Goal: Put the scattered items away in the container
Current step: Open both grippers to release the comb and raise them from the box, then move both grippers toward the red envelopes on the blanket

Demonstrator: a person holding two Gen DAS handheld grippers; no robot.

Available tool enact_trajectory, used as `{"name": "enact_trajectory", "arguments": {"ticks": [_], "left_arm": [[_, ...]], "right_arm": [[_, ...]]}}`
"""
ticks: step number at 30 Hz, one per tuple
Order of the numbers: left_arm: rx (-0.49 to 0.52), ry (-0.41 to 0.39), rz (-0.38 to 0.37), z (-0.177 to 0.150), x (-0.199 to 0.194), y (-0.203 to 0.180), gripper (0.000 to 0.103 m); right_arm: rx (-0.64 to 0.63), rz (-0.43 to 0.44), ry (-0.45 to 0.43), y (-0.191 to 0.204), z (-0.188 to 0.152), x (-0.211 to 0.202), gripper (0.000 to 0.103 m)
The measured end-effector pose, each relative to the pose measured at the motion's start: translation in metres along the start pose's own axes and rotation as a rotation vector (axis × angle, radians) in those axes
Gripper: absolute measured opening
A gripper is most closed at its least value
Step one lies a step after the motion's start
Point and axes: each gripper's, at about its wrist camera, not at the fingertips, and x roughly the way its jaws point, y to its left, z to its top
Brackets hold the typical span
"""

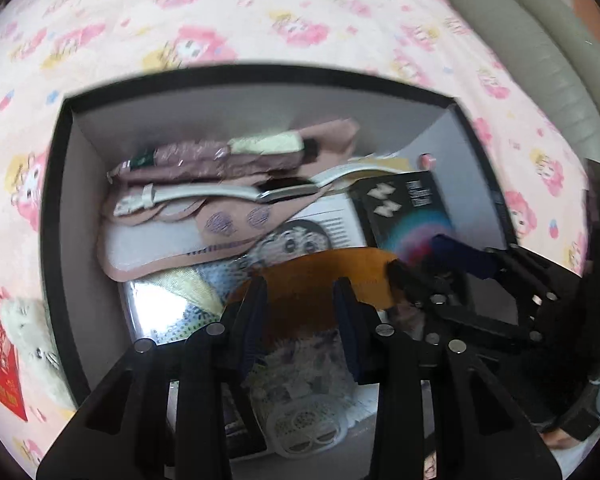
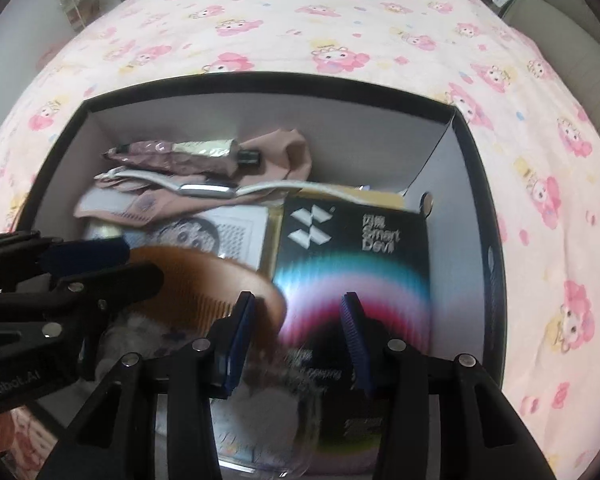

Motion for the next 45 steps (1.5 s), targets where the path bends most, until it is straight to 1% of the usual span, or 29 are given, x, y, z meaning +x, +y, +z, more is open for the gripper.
{"name": "enact_trajectory", "arguments": {"ticks": [2, 4, 6, 8, 11, 14, 15, 17, 19, 21, 23, 26, 27, 29, 32, 35, 37, 41, 45], "left_arm": [[-0.002, 0.003, 0.000, -0.002, 0.004, 0.002, 0.035], [0.014, 0.014, -0.002, -0.005, 0.001, 0.000, 0.035], [0.021, 0.036, -0.036, -0.009, 0.002, -0.002, 0.035], [0.033, 0.025, -0.042, -0.012, 0.003, -0.004, 0.035], [0.031, 0.023, -0.070, -0.018, 0.000, -0.002, 0.035], [0.049, -0.055, -0.051, -0.034, -0.018, -0.007, 0.036], [0.057, -0.087, -0.048, -0.040, -0.028, -0.010, 0.037], [0.066, -0.139, -0.065, -0.050, -0.045, -0.014, 0.044], [0.085, -0.175, -0.071, -0.055, -0.062, -0.017, 0.045], [0.110, -0.216, -0.042, -0.064, -0.077, -0.022, 0.045], [0.126, -0.241, -0.038, -0.069, -0.085, -0.030, 0.045], [0.133, -0.262, -0.065, -0.084, -0.097, -0.033, 0.045], [0.132, -0.268, -0.077, -0.091, -0.099, -0.032, 0.045], [0.130, -0.278, -0.084, -0.102, -0.107, -0.031, 0.045], [0.122, -0.307, -0.074, -0.120, -0.123, -0.028, 0.045], [0.106, -0.326, -0.057, -0.138, -0.144, -0.018, 0.045], [0.083, -0.338, -0.034, -0.151, -0.155, -0.007, 0.045], [0.006, -0.342, -0.006, -0.176, -0.174, 0.026, 0.045], [-0.088, -0.350, 0.028, -0.200, -0.192, 0.074, 0.044]], "right_arm": [[0.018, 0.029, 0.025, -0.003, 0.003, 0.005, 0.041], [0.052, 0.082, 0.053, -0.008, 0.002, 0.008, 0.041], [0.070, 0.124, 0.085, -0.012, -0.001, 0.011, 0.041], [0.054, 0.110, 0.083, -0.010, -0.008, 0.009, 0.041], [0.046, 0.105, 0.082, -0.009, -0.016, 0.005, 0.041], [0.063, 0.092, 0.031, -0.009, -0.022, -0.009, 0.041], [0.068, 0.075, -0.001, -0.009, -0.023, -0.018, 0.041], [0.070, 0.027, -0.084, -0.007, -0.027, -0.040, 0.041], [0.072, -0.002, -0.153, -0.005, -0.033, -0.059, 0.041], [0.082, -0.024, -0.197, -0.004, -0.031, -0.069, 0.042], [0.093, -0.035, -0.227, 0.004, -0.024, -0.079, 0.042], [0.101, -0.050, -0.263, 0.003, -0.045, -0.098, 0.042], [0.095, -0.057, -0.276, 0.009, -0.047, -0.100, 0.042], [0.084, -0.071, -0.301, 0.016, -0.057, -0.117, 0.042], [0.064, -0.073, -0.324, 0.035, -0.067, -0.123, 0.042], [0.034, -0.057, -0.344, 0.054, -0.077, -0.136, 0.042], [0.005, -0.027, -0.350, 0.070, -0.082, -0.144, 0.042], [-0.070, 0.039, -0.339, 0.107, -0.087, -0.148, 0.042], [-0.166, 0.085, -0.334, 0.159, -0.087, -0.148, 0.042]]}}
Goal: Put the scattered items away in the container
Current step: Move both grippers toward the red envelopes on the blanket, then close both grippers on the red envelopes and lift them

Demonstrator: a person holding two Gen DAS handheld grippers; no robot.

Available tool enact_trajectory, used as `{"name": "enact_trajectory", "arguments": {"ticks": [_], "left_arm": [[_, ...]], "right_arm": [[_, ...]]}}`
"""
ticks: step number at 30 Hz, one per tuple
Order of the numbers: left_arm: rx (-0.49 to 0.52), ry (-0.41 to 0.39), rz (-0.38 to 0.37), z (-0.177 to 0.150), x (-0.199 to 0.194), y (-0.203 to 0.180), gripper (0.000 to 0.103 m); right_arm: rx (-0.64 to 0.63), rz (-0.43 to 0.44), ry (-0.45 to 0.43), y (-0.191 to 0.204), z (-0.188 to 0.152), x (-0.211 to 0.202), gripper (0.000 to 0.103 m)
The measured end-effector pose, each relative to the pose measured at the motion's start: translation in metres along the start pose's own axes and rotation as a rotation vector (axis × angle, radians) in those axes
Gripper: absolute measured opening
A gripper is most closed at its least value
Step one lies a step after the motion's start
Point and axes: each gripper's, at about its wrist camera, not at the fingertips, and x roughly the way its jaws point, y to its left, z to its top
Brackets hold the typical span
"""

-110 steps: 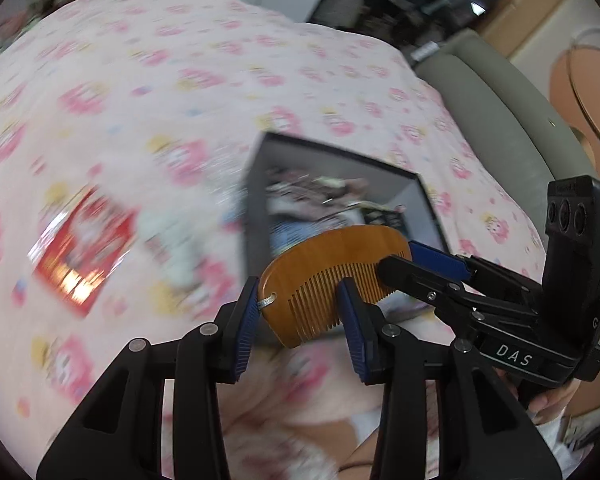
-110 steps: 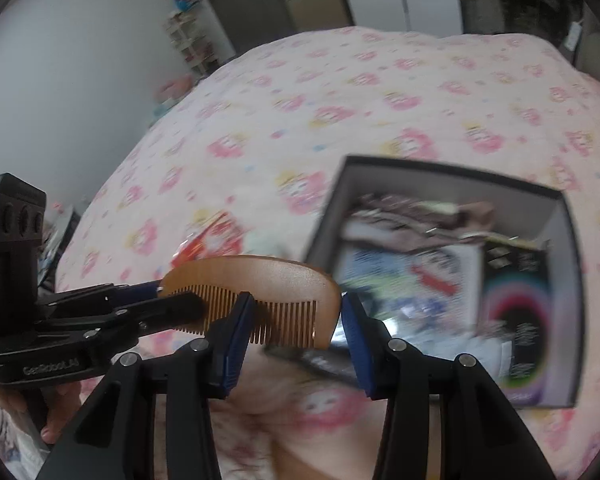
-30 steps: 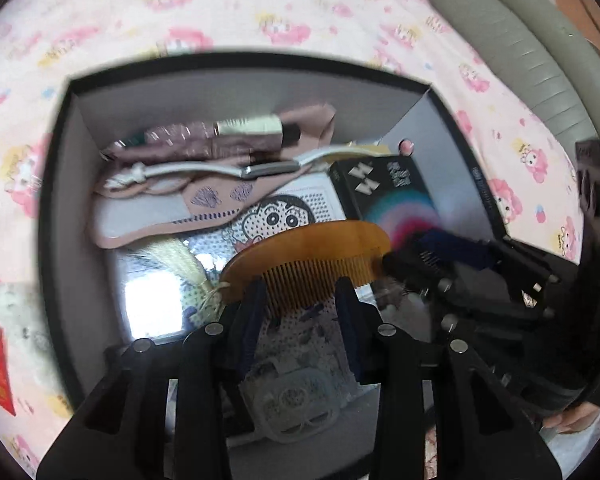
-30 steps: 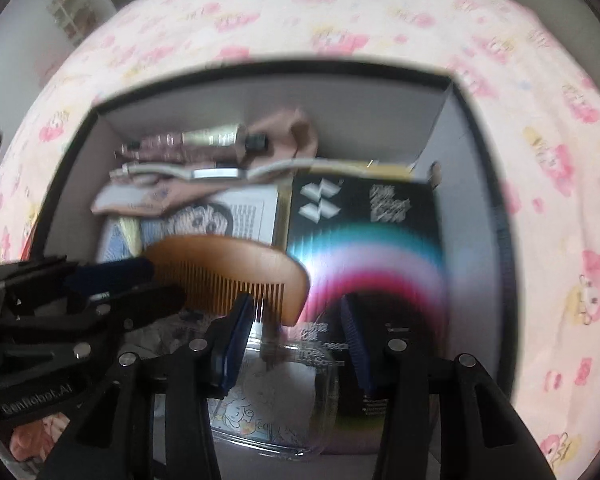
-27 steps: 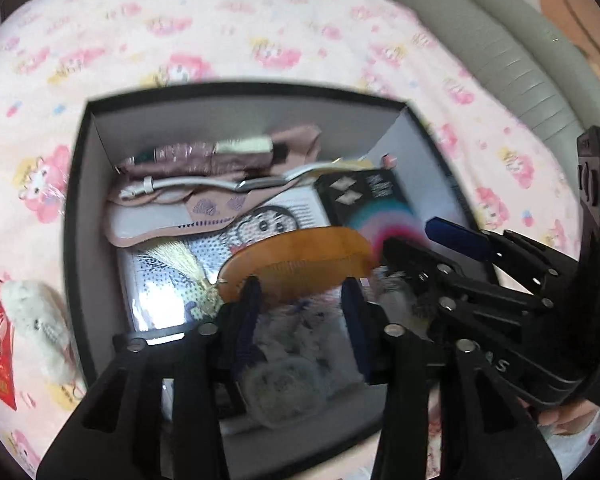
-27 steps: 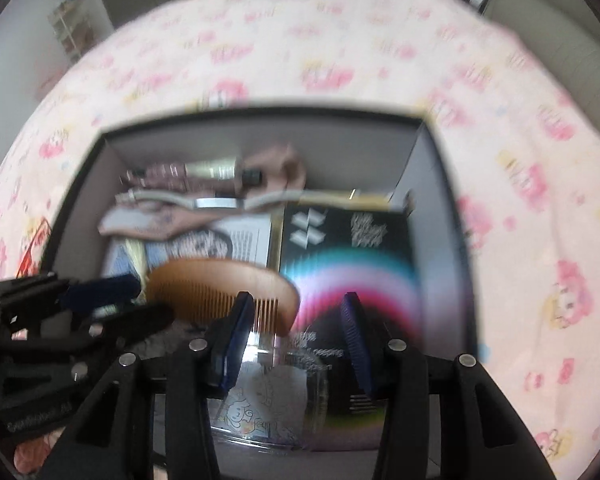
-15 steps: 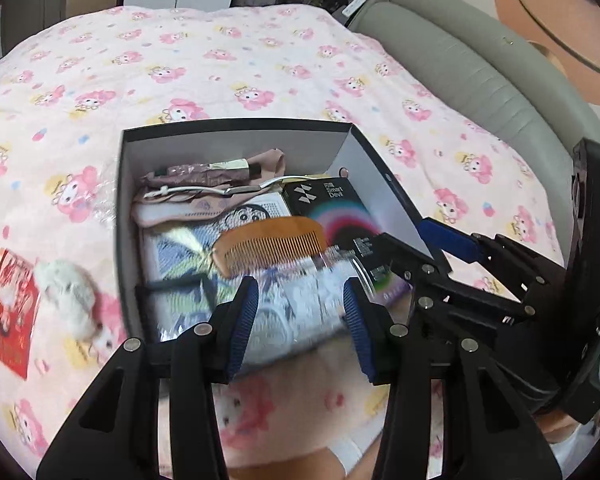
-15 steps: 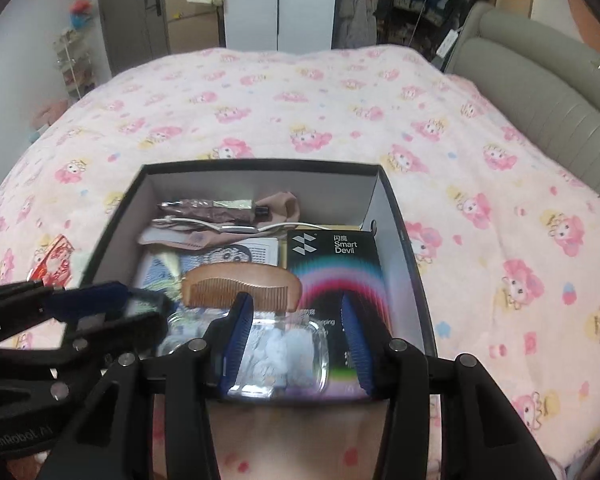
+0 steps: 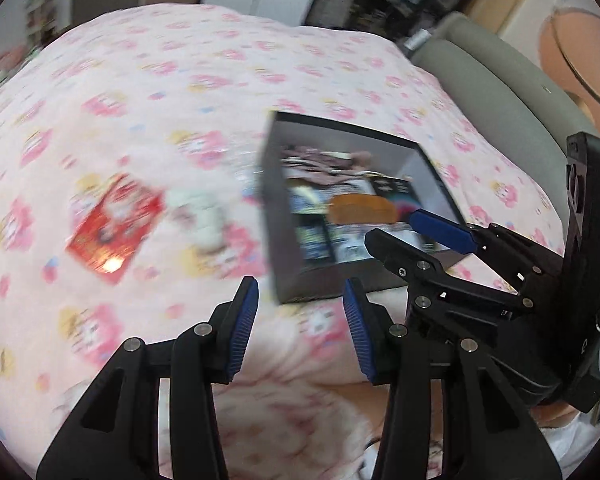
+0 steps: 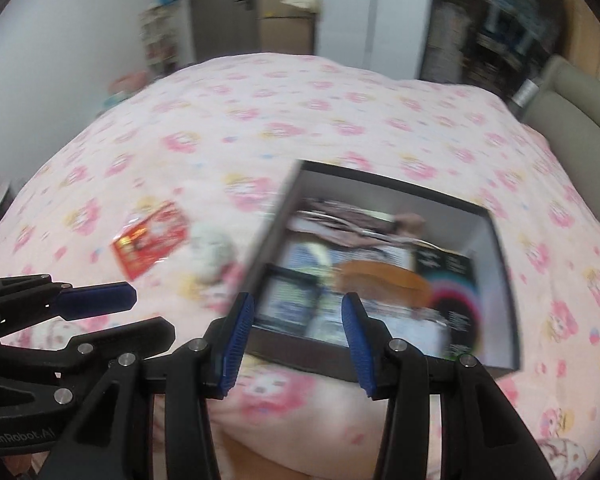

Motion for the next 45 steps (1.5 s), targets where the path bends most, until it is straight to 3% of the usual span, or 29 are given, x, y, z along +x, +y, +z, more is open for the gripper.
{"name": "enact_trajectory", "arguments": {"ticks": [6, 10, 13, 16, 26, 36, 41, 45], "left_arm": [[-0.139, -0.018, 0.085, -0.011, -0.028, 0.073, 0.044], [-0.237, -0.026, 0.093, -0.018, -0.031, 0.120, 0.046], [-0.304, -0.008, 0.119, -0.024, -0.020, 0.151, 0.049], [-0.368, 0.023, 0.126, -0.032, -0.004, 0.183, 0.049], [-0.491, 0.112, 0.044, -0.038, 0.051, 0.251, 0.049], [-0.492, 0.154, -0.054, -0.003, 0.097, 0.275, 0.049], [-0.467, 0.173, -0.049, 0.009, 0.110, 0.271, 0.049], [-0.467, 0.158, -0.040, 0.010, 0.104, 0.272, 0.048]], "right_arm": [[-0.081, 0.167, 0.049, 0.074, 0.019, 0.028, 0.042], [-0.146, 0.262, 0.090, 0.121, 0.031, 0.056, 0.042], [-0.189, 0.303, 0.120, 0.143, 0.035, 0.079, 0.042], [-0.199, 0.273, 0.146, 0.156, 0.041, 0.105, 0.042], [-0.132, 0.193, 0.240, 0.146, 0.069, 0.186, 0.042], [-0.101, 0.136, 0.285, 0.147, 0.096, 0.258, 0.043], [-0.088, 0.171, 0.332, 0.149, 0.095, 0.285, 0.048], [-0.093, 0.352, 0.403, 0.149, 0.088, 0.283, 0.049]]}}
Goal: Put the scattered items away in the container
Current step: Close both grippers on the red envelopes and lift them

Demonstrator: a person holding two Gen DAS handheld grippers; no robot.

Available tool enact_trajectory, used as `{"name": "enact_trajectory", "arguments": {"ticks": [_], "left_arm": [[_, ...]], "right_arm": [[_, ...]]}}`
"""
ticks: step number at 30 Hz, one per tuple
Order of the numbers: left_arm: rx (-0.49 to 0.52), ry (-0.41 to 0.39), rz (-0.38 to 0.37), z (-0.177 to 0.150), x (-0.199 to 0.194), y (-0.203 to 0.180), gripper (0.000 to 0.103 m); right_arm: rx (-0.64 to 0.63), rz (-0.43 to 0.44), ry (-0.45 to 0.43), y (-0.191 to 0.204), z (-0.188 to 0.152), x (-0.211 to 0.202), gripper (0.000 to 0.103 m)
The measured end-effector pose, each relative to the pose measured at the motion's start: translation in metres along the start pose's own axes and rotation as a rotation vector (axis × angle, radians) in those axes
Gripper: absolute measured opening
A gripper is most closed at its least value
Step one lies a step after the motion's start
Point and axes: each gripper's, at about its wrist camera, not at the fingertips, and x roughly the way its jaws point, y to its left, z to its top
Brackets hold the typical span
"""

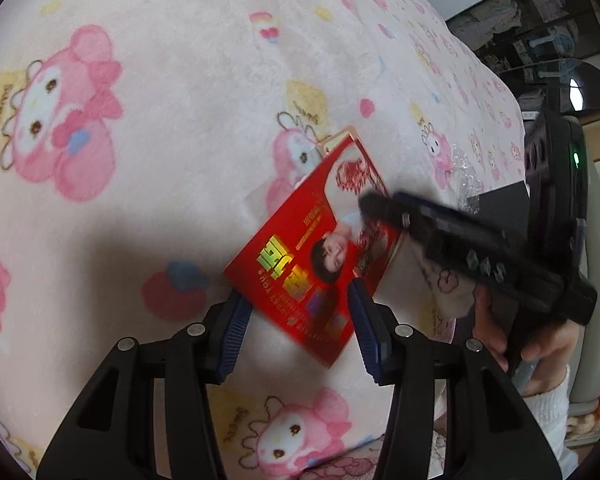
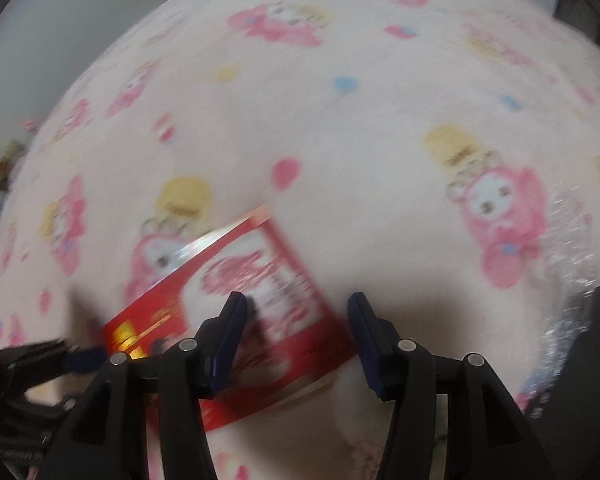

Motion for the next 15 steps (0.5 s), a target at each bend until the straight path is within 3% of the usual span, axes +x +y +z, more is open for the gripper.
{"name": "enact_trajectory", "arguments": {"ticks": [2, 5, 9, 12, 14, 15], "left_arm": [[-0.013, -0.033, 0.014, -0.004, -0.009, 0.005, 0.027], [-0.034, -0.079, 0.050, -0.015, -0.023, 0.017, 0.018], [-0.075, -0.114, 0.067, -0.037, -0.047, 0.034, 0.017], [-0.129, -0.113, 0.067, -0.048, -0.057, 0.050, 0.022], [-0.141, -0.103, 0.092, -0.051, -0.054, 0.057, 0.033], [-0.154, -0.092, 0.089, -0.052, -0.050, 0.061, 0.033]], "right_arm": [[-0.034, 0.004, 0.011, 0.006, -0.007, -0.004, 0.049], [-0.082, 0.024, 0.039, 0.018, -0.021, -0.008, 0.051], [-0.173, 0.078, 0.092, 0.042, -0.042, -0.017, 0.051], [-0.214, 0.131, 0.106, 0.058, -0.054, -0.030, 0.051], [-0.198, 0.129, 0.083, 0.061, -0.054, -0.036, 0.051], [-0.185, 0.115, 0.064, 0.060, -0.053, -0.037, 0.051]]}}
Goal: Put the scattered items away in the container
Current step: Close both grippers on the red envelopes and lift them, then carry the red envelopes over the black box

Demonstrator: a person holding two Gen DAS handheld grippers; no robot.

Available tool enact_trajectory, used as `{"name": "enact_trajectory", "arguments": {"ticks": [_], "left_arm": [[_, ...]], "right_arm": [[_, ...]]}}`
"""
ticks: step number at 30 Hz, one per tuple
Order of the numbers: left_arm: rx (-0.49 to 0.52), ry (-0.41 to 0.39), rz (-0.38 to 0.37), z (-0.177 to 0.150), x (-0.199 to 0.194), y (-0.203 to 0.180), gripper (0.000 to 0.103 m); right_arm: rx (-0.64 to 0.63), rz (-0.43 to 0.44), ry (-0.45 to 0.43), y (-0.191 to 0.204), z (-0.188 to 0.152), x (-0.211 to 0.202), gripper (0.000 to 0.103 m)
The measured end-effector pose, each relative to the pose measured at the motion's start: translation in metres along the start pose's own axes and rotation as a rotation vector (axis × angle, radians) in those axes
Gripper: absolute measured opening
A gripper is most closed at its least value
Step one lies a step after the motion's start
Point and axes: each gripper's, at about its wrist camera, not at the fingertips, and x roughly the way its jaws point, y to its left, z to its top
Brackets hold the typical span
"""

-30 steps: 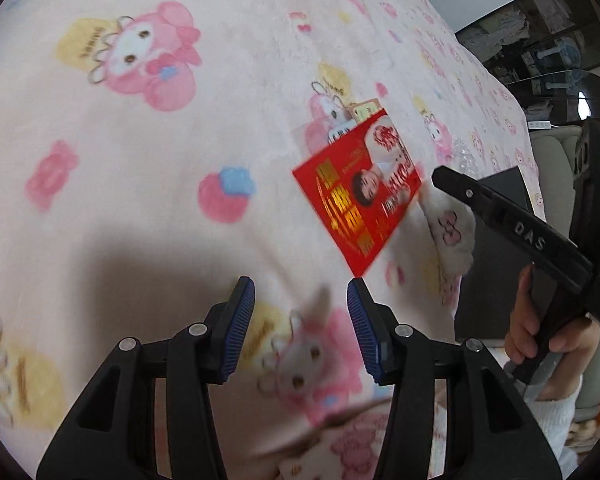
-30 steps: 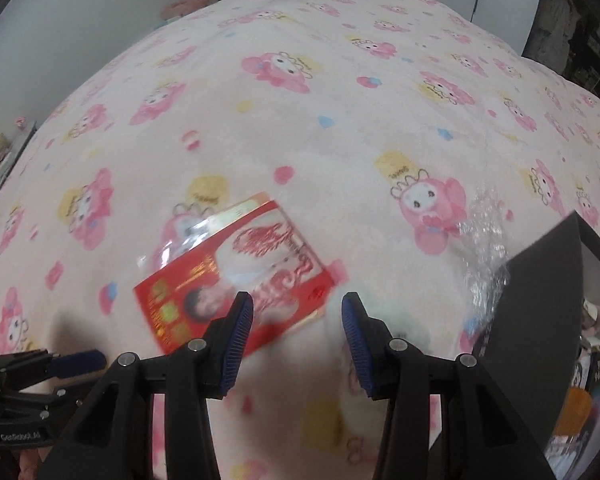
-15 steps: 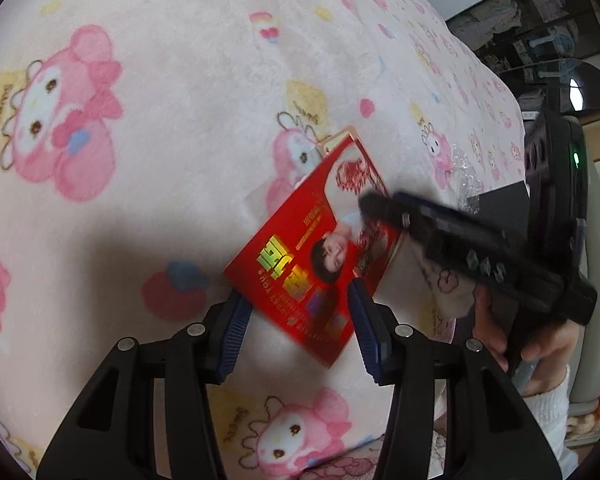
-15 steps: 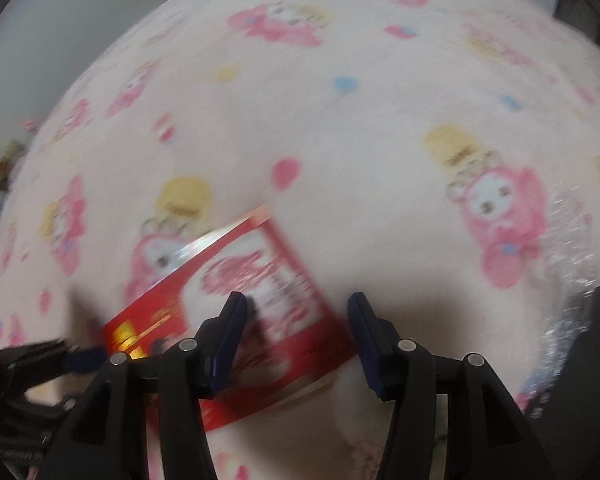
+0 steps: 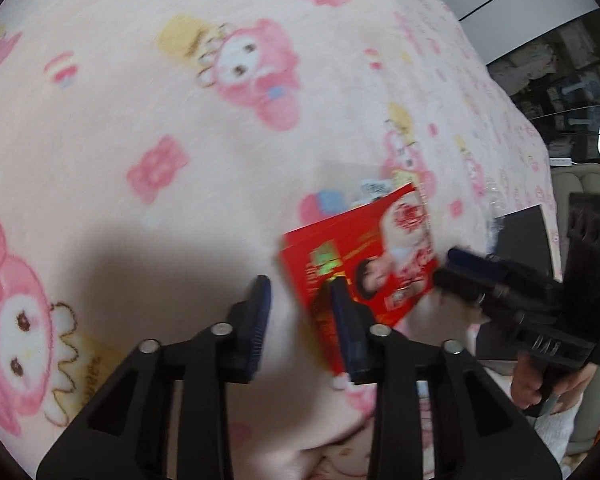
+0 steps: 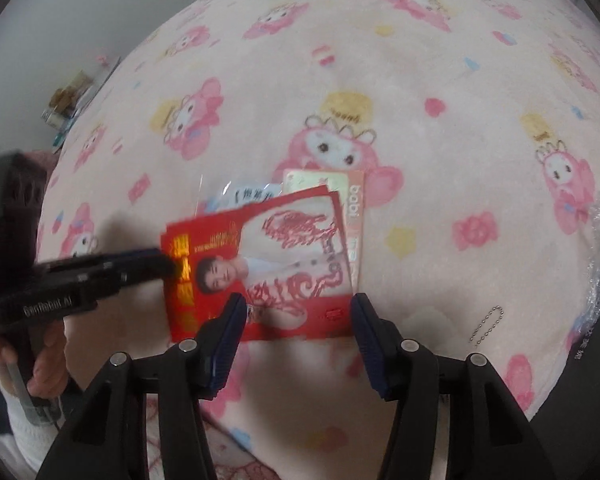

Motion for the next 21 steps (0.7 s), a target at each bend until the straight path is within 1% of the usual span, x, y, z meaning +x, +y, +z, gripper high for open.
{"name": "enact_trajectory", "arguments": {"ticks": [2, 5, 6, 7, 9, 10, 11, 13, 15, 17, 19, 21], "left_arm": [[-0.004, 0.011, -0.005, -0.003, 0.006, -0.002, 0.033], [0.021, -0.013, -0.008, -0.002, 0.004, -0.014, 0.033], [0.029, -0.025, -0.015, -0.002, 0.002, -0.018, 0.033], [0.043, -0.045, 0.007, -0.002, -0.001, -0.021, 0.037], [0.074, -0.067, 0.060, -0.001, -0.004, -0.027, 0.037], [0.077, -0.068, 0.072, -0.001, -0.005, -0.028, 0.037], [0.075, -0.070, 0.071, 0.000, -0.005, -0.027, 0.037], [0.056, -0.067, 0.040, 0.001, -0.005, -0.023, 0.038], [0.046, -0.064, 0.051, 0.001, -0.003, -0.019, 0.039], [0.042, -0.051, 0.057, 0.002, 0.001, -0.018, 0.039], [0.041, -0.033, 0.014, 0.003, 0.005, -0.018, 0.039], [0.041, -0.009, -0.007, 0.002, 0.009, -0.022, 0.039]], "right_arm": [[0.035, -0.044, -0.021, -0.004, 0.004, 0.005, 0.051], [0.053, -0.069, -0.004, -0.009, 0.003, 0.018, 0.051], [0.046, -0.056, 0.005, -0.006, 0.000, 0.018, 0.051], [0.040, -0.024, 0.007, -0.003, -0.002, 0.016, 0.051], [0.028, 0.011, 0.030, 0.004, -0.009, 0.012, 0.051], [0.023, 0.034, 0.050, 0.007, -0.013, 0.009, 0.051], [0.022, 0.054, 0.063, 0.009, -0.017, 0.008, 0.051], [0.029, 0.078, 0.071, 0.010, -0.021, 0.001, 0.051], [0.048, 0.080, 0.051, 0.007, -0.022, -0.005, 0.051], [0.077, 0.060, 0.026, 0.000, -0.018, -0.006, 0.051], [0.092, 0.045, 0.029, -0.001, -0.005, 0.002, 0.051], [0.090, 0.060, 0.045, -0.003, -0.005, 0.014, 0.051]]}}
